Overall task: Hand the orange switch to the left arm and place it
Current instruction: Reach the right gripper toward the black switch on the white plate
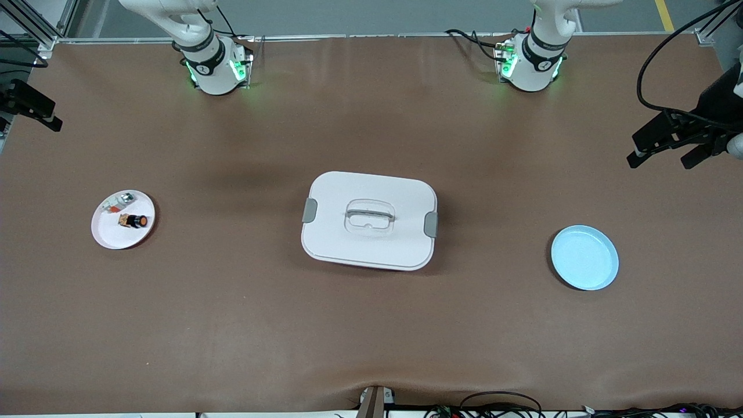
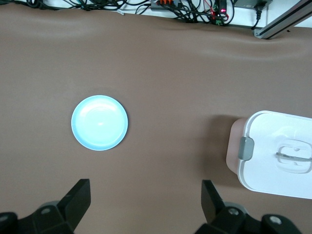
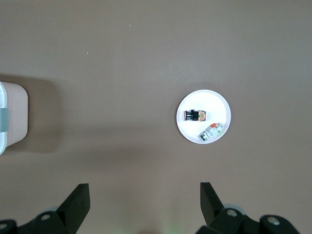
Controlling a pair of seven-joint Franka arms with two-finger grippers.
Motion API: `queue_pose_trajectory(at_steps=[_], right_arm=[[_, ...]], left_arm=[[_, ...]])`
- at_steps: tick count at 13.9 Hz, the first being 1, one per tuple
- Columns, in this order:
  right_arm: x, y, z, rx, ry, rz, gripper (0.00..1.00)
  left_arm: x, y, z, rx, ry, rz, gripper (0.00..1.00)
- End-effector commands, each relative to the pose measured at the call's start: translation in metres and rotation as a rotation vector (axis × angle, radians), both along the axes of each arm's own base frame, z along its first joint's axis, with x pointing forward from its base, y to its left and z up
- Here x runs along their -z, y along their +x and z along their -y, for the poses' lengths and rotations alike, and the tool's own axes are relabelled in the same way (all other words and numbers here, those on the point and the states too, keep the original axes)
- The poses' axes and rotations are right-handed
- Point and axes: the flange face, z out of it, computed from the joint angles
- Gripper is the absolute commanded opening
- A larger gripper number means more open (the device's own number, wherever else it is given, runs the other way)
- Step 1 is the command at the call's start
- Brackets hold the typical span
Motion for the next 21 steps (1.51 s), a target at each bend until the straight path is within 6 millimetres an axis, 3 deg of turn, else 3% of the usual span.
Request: queue_pose_trajectory(at_steps=[1,5,6,8,9,11,14,19,21], right_arm=[[-0.003,0.003,0.022,0.029,-0.011,0.014,1.00],[0.016,0.014,0.022,0.029,-0.008,-0.027,1.00],[0.029,0.022,0.022,0.029,-0.006,-0.051,1.00],[0.075,0.047,0.027,0.038,0.006,-0.130,1.00],[0.085,0.051,0.036,0.050,0.010,-0.141,1.00],[0.097,0.054,0.044,0.059,-0.001,-0.164,1.00],[0.132,0.056,0.056,0.081,0.007,-0.180,1.00],[0.211,0.043,0.098,0.071,0.012,-0.127,1.00],[0.243,0.037,0.103,0.071,0.003,-0.107,1.00]], left_arm=[[0.015,0.005,-0.015,-0.004,0.025,-0.063,1.00],[0.033,0.013,-0.017,-0.011,0.027,-0.110,1.00],[0.039,0.016,-0.017,-0.010,0.027,-0.120,1.00],[0.045,0.019,-0.010,0.003,0.028,-0.129,1.00],[0.046,0.019,-0.010,0.003,0.028,-0.132,1.00],[0.057,0.025,-0.015,-0.001,0.028,-0.152,1.00],[0.068,0.030,-0.017,-0.003,0.029,-0.170,1.00],[0.073,0.031,-0.012,0.015,0.146,-0.169,1.00],[0.076,0.031,-0.011,0.022,0.160,-0.174,1.00]])
